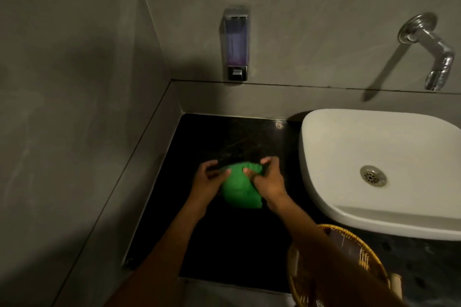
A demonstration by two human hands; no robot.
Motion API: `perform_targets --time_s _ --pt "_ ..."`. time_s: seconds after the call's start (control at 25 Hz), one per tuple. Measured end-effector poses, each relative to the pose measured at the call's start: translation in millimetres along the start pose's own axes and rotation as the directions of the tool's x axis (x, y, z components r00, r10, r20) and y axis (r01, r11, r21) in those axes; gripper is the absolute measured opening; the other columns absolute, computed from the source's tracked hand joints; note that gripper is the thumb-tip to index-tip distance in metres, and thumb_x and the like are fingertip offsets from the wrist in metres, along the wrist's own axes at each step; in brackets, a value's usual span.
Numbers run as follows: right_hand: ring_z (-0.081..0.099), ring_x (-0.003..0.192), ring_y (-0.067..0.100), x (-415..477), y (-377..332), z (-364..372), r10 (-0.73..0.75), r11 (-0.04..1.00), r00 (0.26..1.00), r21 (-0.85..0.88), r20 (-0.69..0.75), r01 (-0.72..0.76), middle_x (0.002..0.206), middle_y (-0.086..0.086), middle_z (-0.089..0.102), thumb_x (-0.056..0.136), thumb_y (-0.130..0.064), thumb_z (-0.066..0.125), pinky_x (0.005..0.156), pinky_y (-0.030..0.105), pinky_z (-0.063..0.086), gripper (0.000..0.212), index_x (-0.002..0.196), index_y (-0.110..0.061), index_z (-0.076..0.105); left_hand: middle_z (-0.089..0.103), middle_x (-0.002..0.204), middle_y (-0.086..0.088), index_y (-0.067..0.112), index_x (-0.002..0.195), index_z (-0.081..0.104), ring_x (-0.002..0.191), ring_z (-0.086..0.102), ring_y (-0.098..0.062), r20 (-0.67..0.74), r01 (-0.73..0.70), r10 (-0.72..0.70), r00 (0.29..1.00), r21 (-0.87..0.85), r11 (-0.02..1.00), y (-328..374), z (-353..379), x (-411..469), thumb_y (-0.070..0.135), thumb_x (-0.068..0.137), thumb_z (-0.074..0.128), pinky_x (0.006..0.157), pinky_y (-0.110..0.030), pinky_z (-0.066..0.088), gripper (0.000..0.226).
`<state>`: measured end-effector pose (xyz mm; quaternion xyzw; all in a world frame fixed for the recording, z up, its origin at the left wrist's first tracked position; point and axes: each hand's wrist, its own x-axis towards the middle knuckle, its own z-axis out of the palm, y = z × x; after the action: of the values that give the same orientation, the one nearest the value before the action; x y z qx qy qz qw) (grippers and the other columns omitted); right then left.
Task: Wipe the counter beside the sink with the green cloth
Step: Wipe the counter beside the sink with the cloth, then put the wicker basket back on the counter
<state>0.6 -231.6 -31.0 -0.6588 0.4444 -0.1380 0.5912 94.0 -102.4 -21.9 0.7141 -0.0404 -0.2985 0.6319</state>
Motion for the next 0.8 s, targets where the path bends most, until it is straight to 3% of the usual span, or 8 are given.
perform_targets --time_s 0.08,0.2,0.28,0.36,0.48,0.6,0.68,0.8 --pt "0.06 0.079 0.024 37.7 -23.7 2.3 -0.06 0.997 0.993 -0.046 -0.097 0.056 0.08 -0.002 0.057 0.076 -0.03 0.079 0.073 0.031 0.048 0.044 0.092 -0.02 0.04 0.061 0.107 -0.014 0.015 0.114 0.052 0.08 0.064 -0.019 0.005 -0.017 0.017 1.0 0.037 0.999 1.2 20.4 26.3 0.008 0.082 0.068 0.055 -0.032 0.059 0.036" --pt "0.061 0.101 0.034 76.6 -19.2 9.2 -0.115 0.937 0.992 -0.339 -0.061 0.088 0.102 0.015 0.065 0.086 -0.03 0.069 0.085 0.031 0.046 0.026 0.097 -0.009 0.059 0.064 0.112 -0.023 0.008 0.108 0.059 0.101 0.064 -0.038 -0.043 -0.132 0.148 0.988 0.257 0.957 -7.9 32.2 62.5 0.01 0.084 0.066 0.084 -0.049 0.055 0.025" --pt "0.048 0.12 0.038 77.2 -5.8 12.1 -0.026 0.755 0.991 -0.647 0.133 0.106 0.13 0.022 0.048 0.091 -0.032 0.057 0.102 0.038 0.041 0.039 0.124 -0.009 0.056 0.059 0.128 -0.023 0.008 0.122 0.059 0.119 0.056 -0.036 0.082 -0.163 0.144 0.986 0.61 0.775 -15.5 34.5 72.2 0.018 0.089 0.058 0.101 -0.043 0.045 0.035" --pt "0.036 0.128 0.039 65.2 -3.9 13.0 0.013 0.581 0.971 -0.792 0.24 0.188 0.141 0.021 0.031 0.094 -0.033 0.049 0.107 0.047 0.034 0.05 0.14 -0.016 0.04 0.038 0.148 -0.02 0.018 0.136 0.049 0.135 0.037 -0.036 0.142 -0.167 0.087 0.986 0.83 0.533 -16.1 37.9 72.5 0.028 0.092 0.051 0.111 -0.043 0.032 0.045" --pt "0.043 0.121 0.036 19.5 -16.2 -4.0 -0.265 0.671 0.94 -0.658 0.216 0.341 0.135 0.019 0.04 0.096 -0.028 0.046 0.102 0.045 0.039 0.043 0.136 -0.014 0.043 0.027 0.154 -0.016 0.025 0.14 0.041 0.14 0.027 -0.036 0.125 -0.205 0.199 0.972 0.864 0.461 -3.9 36.5 47.3 0.033 0.091 0.05 0.112 -0.049 0.028 0.05" --pt "0.062 0.089 0.025 -60.3 -7.7 -80.5 -0.459 0.801 0.888 -0.422 0.021 0.424 0.099 0.01 0.064 0.091 -0.015 0.054 0.083 0.036 0.049 0.023 0.113 -0.016 0.058 0.063 0.124 -0.012 0.017 0.119 0.061 0.115 0.058 -0.027 0.223 -0.35 0.277 0.935 0.714 0.607 -5.1 38.7 -10.6 0.027 0.087 0.057 0.096 -0.03 0.044 0.033" --pt "0.064 0.07 0.023 -115.4 15.6 -155.5 -0.381 0.827 0.911 -0.498 -0.156 0.261 0.078 0.001 0.067 0.09 -0.02 0.057 0.068 0.037 0.053 0.01 0.096 -0.027 0.058 0.074 0.104 -0.003 0.02 0.1 0.07 0.096 0.068 -0.018 0.343 -0.312 0.099 0.934 0.652 0.691 -26.0 47.2 -63.9 0.034 0.086 0.06 0.08 -0.019 0.047 0.023" --pt "0.062 0.082 0.032 -165.2 59.4 -241.2 -0.048 0.671 0.917 -0.693 -0.395 -0.263 0.093 0.012 0.065 0.091 -0.043 0.054 0.07 0.044 0.055 0.016 0.094 -0.027 0.055 0.075 0.088 -0.001 0.021 0.095 0.071 0.08 0.07 -0.014 0.446 -0.189 -0.151 0.882 0.629 0.754 -57.7 66.4 -122.4 0.048 0.084 0.06 0.076 -0.033 0.057 0.031"
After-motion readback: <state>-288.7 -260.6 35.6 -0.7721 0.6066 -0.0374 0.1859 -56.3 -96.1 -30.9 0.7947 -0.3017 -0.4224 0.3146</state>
